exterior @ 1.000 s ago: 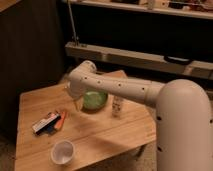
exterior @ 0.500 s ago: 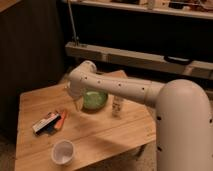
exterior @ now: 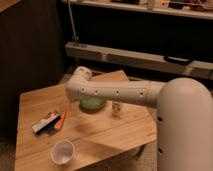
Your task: Place the pepper in the ceramic bowl
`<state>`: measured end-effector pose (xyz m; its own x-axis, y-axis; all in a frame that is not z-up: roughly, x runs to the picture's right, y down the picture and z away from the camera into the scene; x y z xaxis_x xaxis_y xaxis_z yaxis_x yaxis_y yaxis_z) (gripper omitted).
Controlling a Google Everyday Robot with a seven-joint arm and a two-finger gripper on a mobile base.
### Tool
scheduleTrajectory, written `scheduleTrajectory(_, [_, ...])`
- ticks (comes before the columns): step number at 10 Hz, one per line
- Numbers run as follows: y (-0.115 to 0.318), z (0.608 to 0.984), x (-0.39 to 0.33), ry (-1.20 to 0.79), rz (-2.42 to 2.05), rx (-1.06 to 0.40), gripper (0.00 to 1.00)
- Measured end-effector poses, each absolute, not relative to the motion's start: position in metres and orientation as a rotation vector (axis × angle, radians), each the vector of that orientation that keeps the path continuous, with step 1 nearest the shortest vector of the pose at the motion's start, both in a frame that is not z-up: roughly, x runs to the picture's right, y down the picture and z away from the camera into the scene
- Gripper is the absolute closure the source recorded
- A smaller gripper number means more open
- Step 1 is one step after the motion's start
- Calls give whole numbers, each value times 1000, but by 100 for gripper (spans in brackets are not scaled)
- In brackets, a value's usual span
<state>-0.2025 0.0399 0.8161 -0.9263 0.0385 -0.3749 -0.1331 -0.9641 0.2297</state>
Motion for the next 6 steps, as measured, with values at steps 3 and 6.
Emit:
scheduleTrajectory(3, [31,820,-206,370,3282,-523,20])
scheduleTrajectory(6, [26,822,-206,423,3376,-505,20])
